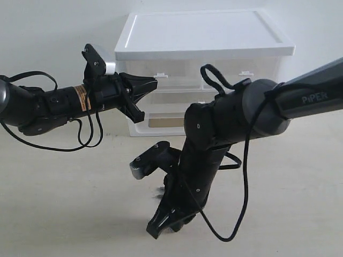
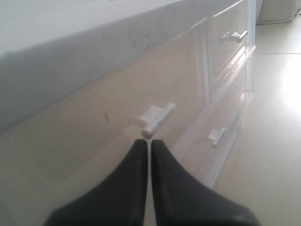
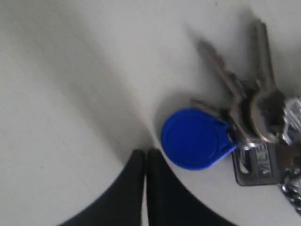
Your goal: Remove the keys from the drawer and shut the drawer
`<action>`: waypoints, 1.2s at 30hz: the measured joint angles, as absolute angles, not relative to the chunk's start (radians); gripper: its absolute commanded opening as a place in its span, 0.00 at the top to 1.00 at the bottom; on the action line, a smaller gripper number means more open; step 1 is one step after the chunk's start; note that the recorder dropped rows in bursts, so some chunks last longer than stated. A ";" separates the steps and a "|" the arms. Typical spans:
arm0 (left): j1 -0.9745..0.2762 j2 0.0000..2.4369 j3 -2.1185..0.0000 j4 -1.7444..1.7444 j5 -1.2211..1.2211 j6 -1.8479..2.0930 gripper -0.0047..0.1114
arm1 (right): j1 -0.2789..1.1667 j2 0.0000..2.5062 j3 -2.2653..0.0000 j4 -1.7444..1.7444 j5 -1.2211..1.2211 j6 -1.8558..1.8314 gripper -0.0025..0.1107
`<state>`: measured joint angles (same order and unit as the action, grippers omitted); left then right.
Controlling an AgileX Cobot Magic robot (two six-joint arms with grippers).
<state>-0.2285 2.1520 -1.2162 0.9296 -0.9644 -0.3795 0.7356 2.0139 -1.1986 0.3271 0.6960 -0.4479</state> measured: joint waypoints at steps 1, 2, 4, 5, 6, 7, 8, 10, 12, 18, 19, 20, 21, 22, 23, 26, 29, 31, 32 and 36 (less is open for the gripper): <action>-0.228 2.152 -1.216 0.930 -0.964 -0.380 0.92 | 0.735 2.021 -1.203 0.318 0.692 -0.448 0.98; -0.228 2.152 -1.216 0.930 -0.964 -0.380 0.92 | 0.735 2.023 -1.205 0.304 0.690 -0.443 0.98; -0.228 2.152 -1.216 0.930 -0.962 -0.380 0.92 | 0.735 2.027 -1.210 0.220 0.660 -0.381 0.98; -0.228 2.152 -1.216 0.930 -0.962 -0.380 0.92 | 0.735 2.029 -1.214 0.118 0.634 -0.317 0.98; -0.228 2.152 -1.216 0.930 -0.962 -0.380 0.92 | 0.735 2.031 -1.216 0.042 0.618 -0.271 0.98; -0.228 2.152 -1.216 0.930 -0.962 -0.380 0.92 | 0.735 2.031 -1.216 -0.049 0.599 -0.208 0.98; -0.228 2.152 -1.216 0.930 -0.962 -0.380 0.92 | 0.735 2.031 -1.216 -0.084 0.588 -0.184 0.98; -0.228 2.152 -1.216 0.930 -0.962 -0.380 0.92 | 0.735 2.033 -1.216 -0.127 0.571 -0.172 0.98; -0.228 2.152 -1.216 0.930 -0.962 -0.380 0.92 | 0.735 2.034 -1.216 -0.159 0.559 -0.170 0.98; -0.228 2.152 -1.216 0.930 -0.962 -0.380 0.92 | 0.735 2.042 -1.216 -0.269 0.528 -0.137 0.98; -0.228 2.152 -1.216 0.930 -0.962 -0.380 0.92 | 0.735 2.041 -1.216 -0.297 0.525 -0.120 0.98; -0.228 2.152 -1.216 0.930 -0.962 -0.380 0.92 | 0.735 2.042 -1.216 -0.328 0.523 -0.097 0.98; -0.228 2.152 -1.216 0.930 -0.962 -0.380 0.92 | 0.735 2.044 -1.216 -0.357 0.523 -0.076 0.98; -0.228 2.152 -1.216 0.930 -0.962 -0.380 0.92 | 0.735 2.044 -1.216 -0.385 0.523 -0.047 0.98; -0.228 2.152 -1.216 0.930 -0.962 -0.380 0.92 | 0.735 2.046 -1.216 -0.402 0.523 -0.021 0.98; -0.228 2.152 -1.216 0.930 -0.962 -0.380 0.92 | 0.735 2.048 -1.214 -0.435 0.526 0.012 0.98; -0.228 2.152 -1.216 0.930 -0.962 -0.380 0.92 | 0.735 2.037 -1.212 -0.438 0.532 0.019 0.98; -0.228 2.152 -1.216 0.930 -0.962 -0.380 0.92 | 0.735 2.017 -1.201 -0.425 0.549 0.021 0.98; -0.228 2.152 -1.216 0.930 -0.962 -0.380 0.92 | 0.735 1.998 -1.199 -0.411 0.558 0.023 0.98; -0.228 2.152 -1.216 0.930 -0.965 -0.394 0.92 | 0.735 1.883 -1.199 -0.365 0.585 0.021 0.98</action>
